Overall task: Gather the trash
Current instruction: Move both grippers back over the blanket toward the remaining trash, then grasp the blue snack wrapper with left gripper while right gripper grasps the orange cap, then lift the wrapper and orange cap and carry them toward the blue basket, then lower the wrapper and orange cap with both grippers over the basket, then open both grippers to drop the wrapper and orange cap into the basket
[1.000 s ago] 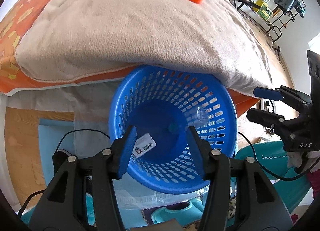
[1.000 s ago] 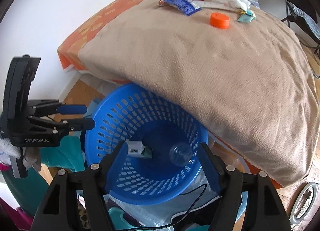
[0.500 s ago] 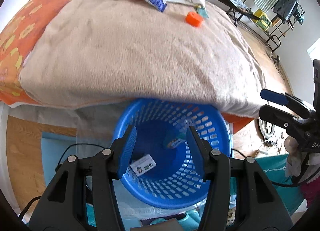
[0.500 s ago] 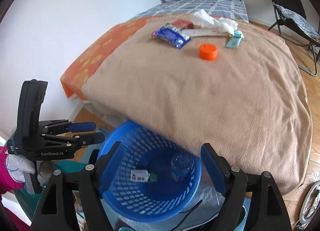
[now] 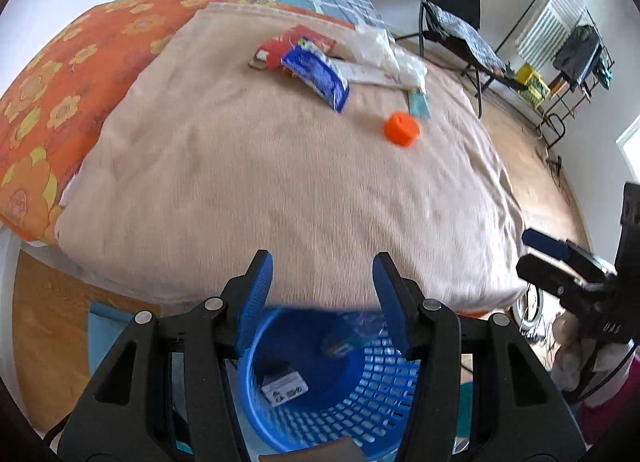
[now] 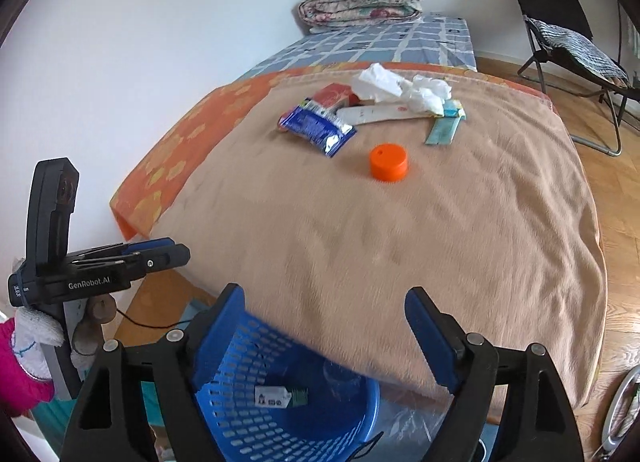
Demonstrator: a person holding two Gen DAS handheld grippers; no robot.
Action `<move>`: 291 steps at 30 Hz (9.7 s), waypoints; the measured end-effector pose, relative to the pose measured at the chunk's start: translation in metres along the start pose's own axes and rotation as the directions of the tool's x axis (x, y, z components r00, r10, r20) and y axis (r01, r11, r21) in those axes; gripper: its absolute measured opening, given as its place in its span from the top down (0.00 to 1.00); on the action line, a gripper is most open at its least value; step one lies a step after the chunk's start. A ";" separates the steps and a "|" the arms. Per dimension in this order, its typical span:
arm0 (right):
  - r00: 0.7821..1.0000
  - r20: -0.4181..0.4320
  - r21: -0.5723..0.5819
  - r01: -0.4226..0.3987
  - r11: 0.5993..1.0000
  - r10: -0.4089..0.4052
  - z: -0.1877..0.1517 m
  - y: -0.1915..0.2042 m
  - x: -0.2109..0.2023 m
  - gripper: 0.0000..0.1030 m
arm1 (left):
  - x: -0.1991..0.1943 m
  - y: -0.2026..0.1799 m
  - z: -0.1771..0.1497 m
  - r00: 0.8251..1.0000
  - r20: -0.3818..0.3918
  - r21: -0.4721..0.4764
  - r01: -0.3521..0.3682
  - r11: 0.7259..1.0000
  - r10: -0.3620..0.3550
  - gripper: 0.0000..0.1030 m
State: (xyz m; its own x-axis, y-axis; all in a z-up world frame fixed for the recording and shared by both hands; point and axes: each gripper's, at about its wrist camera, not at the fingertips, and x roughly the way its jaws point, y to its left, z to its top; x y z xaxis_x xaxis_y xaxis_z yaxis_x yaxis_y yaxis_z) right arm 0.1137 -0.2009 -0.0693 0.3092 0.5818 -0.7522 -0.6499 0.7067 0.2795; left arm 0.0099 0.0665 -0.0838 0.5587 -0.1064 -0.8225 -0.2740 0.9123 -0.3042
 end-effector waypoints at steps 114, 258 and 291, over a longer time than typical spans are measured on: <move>0.979 -0.046 -0.098 0.192 0.977 -0.197 0.102 -0.034 0.139 0.54 | 0.135 0.029 0.120 0.987 0.033 -0.214 0.158 0.964 -0.155 0.82; 0.974 -0.226 -0.247 -0.045 0.968 -0.013 -0.103 0.052 0.033 0.51 | 0.036 -0.012 -0.124 0.975 -0.222 0.217 0.080 0.973 -0.031 0.77; 0.989 -0.130 -0.189 0.038 0.981 -0.063 -0.088 0.042 0.020 0.16 | 0.031 -0.012 -0.111 0.983 -0.181 0.195 0.037 0.980 -0.001 0.46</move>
State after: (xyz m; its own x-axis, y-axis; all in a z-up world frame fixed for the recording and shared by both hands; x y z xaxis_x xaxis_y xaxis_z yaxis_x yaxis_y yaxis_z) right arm 0.0313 -0.1956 -0.1253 0.2568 0.4786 -0.8396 -0.7569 0.6398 0.1332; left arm -0.0563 0.0086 -0.1593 0.4077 -0.1770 -0.8958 -0.0955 0.9674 -0.2346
